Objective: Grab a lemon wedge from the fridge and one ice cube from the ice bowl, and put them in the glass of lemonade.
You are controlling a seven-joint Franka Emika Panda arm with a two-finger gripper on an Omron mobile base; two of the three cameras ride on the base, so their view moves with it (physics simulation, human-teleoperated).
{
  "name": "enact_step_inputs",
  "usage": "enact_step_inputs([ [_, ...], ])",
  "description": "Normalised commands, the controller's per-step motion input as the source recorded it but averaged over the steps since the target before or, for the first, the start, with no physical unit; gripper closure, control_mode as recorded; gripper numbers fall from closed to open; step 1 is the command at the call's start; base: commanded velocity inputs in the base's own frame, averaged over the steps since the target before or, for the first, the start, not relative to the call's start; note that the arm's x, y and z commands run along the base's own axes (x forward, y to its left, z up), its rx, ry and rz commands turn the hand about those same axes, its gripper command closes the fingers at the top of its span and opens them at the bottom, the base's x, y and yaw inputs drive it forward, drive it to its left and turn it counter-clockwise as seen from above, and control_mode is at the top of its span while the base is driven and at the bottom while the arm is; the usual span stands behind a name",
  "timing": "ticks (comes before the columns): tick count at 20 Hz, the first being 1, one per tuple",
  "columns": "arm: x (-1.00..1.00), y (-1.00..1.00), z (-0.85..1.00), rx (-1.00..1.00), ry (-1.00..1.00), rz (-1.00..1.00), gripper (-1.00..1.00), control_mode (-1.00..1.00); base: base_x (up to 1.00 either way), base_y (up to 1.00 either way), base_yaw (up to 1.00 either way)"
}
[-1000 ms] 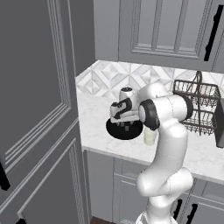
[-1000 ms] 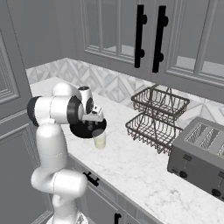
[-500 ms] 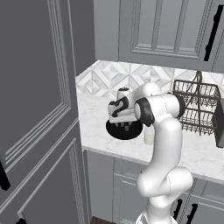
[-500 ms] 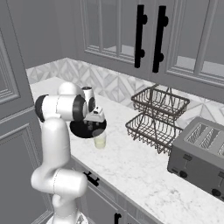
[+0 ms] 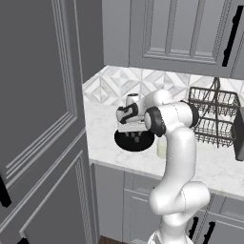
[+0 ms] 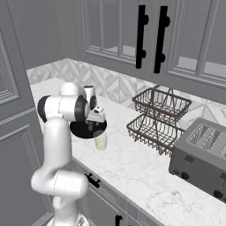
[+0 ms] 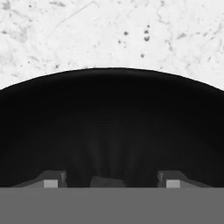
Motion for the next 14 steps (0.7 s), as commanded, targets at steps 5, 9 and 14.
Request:
enact_step_inputs([
  [5, -0.35, 0.02, -0.09, 0.00, 0.03, -0.11, 1.00, -1.00, 0.00, 0.00, 0.00],
  [9, -0.35, 0.00, 0.00, 0.00, 0.00, -0.11, 1.00, -1.00, 0.00, 0.00, 0.00],
  [14, -0.33, 0.00, 0.31, 0.00, -0.09, -0.11, 1.00, -1.00, 0.00, 0.00, 0.00],
])
